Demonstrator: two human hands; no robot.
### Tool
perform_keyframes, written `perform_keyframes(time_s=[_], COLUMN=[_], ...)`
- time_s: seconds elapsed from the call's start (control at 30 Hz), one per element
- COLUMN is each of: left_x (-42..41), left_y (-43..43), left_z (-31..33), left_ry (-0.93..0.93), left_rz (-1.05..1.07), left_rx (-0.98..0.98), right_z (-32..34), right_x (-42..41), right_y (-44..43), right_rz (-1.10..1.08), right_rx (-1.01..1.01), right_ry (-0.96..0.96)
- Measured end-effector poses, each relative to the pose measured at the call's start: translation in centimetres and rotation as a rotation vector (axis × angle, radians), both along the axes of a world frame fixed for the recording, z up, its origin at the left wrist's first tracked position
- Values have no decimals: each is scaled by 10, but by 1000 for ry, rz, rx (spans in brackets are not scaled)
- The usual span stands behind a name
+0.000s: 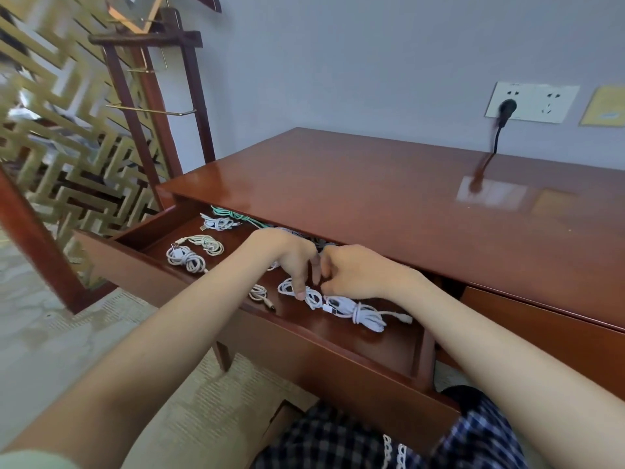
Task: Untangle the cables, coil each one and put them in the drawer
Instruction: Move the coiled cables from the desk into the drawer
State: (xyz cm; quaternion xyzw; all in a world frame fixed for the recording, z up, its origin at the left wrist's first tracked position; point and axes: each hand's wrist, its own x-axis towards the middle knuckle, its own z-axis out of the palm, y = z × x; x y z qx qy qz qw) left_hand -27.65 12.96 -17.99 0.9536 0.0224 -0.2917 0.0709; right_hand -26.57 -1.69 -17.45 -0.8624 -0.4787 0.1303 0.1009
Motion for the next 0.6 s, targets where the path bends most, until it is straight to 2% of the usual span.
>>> perform_keyframes(time_s=[0.07,0.13,0.2,0.3,0.6], left_x=[-3,-6,-7,-11,-25], left_y=[1,4,8,11,16], left_z=[8,16,22,29,45], left_ry=[-19,-4,-1,-20,-70], left_rz=[-39,-44,-10,22,82], left_rx=[10,15,-21,-75,-114], right_z=[9,12,10,7,12], right_x=[-11,-20,-25,-26,-7], right_y=[-1,-3,-3,2,-2], right_rz=[115,196,255,296,227], right_rx=[59,-30,-108,-107,-69], right_ry=[258,428,405,333,172])
